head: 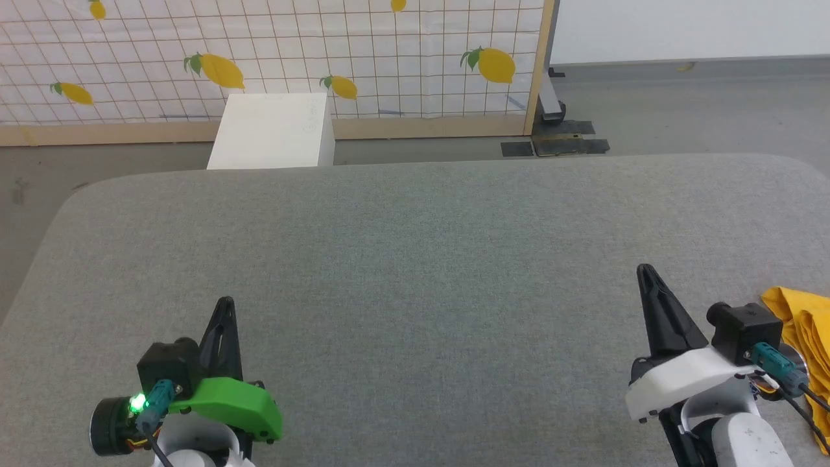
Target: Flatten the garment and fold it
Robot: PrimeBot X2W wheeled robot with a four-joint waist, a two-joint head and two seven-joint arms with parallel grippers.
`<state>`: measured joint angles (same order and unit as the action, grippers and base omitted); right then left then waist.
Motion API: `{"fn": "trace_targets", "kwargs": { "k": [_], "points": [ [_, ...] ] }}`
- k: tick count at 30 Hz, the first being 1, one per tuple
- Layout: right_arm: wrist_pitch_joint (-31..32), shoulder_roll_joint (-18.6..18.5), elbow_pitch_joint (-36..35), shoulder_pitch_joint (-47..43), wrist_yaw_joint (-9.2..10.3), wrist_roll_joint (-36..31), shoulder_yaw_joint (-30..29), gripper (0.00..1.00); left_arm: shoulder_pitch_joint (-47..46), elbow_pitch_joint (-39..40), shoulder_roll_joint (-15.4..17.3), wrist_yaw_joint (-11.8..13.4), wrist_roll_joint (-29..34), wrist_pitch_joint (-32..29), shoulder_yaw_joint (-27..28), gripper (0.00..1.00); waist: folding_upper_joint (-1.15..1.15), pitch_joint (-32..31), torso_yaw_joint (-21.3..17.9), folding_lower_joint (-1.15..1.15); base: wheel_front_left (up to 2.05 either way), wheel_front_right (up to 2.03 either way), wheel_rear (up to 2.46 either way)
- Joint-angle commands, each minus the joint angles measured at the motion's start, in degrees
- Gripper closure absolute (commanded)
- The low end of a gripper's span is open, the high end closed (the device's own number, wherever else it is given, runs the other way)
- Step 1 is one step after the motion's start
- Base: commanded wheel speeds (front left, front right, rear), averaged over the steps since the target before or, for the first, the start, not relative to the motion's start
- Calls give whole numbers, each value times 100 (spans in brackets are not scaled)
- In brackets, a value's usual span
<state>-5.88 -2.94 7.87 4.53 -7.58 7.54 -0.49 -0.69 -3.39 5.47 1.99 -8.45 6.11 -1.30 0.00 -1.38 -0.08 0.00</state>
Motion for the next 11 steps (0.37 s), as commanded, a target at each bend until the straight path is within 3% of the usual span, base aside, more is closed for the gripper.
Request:
{"fn": "trace_targets", "kwargs": {
  "k": [1,11],
  "points": [
    [33,3,-63,-102,5,-52,9,100,35,29,-29,-30,75,-31,11,100,0,2,0,0,0,0,0],
    [145,4,-209,-173,5,-194,17,100,42,92,-75,-64,230,-148,35,100,0,30,2,0,0,0,0]
  ]
}}
